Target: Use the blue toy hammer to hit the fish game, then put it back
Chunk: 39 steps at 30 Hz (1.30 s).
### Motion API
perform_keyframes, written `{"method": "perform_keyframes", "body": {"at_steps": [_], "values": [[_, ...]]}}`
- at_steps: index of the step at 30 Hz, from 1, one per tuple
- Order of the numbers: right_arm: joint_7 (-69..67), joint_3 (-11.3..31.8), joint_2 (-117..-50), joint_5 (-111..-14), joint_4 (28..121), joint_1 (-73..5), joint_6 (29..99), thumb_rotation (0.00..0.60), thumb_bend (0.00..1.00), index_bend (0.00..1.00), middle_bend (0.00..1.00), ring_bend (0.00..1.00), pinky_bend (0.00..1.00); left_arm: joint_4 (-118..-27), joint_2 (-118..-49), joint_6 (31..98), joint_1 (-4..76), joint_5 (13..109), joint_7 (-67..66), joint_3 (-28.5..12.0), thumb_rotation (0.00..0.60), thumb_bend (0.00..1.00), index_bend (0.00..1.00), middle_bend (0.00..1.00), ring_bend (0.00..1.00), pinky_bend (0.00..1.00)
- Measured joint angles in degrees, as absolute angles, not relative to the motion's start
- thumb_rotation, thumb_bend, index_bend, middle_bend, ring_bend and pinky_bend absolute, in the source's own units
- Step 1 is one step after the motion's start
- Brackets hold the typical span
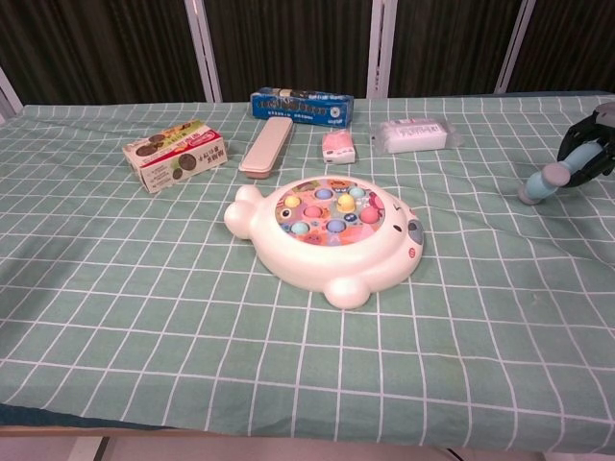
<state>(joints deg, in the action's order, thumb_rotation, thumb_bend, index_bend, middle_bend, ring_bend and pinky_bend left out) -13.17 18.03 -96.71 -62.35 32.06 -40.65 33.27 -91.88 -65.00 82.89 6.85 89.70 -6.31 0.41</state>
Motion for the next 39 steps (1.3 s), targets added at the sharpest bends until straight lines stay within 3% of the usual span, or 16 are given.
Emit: {"method": "perform_keyframes", "body": {"at_steps": [28, 39], "values": [[-11.3, 19.1, -98.1, -60.7, 26.8, -41.8, 29.6, 0.6, 0.33, 0.45, 0.46, 0.51, 0.51, -92.1, -65.4, 82.3, 7.2, 89.2, -7.3, 0.4, 0.6, 0.42, 0.0, 0.05, 0.02, 0.06], [-13.0, 18.8, -96.6, -62.2, 28.4, -40.4, 32.2, 0.6, 0.33, 0.42, 0.44, 0.49, 0.5, -92.2, -65.3, 82.7, 7.1, 89.6, -7.4, 0.5, 0.6, 0.42, 0.0, 0.05, 0.02, 0.06]]}}
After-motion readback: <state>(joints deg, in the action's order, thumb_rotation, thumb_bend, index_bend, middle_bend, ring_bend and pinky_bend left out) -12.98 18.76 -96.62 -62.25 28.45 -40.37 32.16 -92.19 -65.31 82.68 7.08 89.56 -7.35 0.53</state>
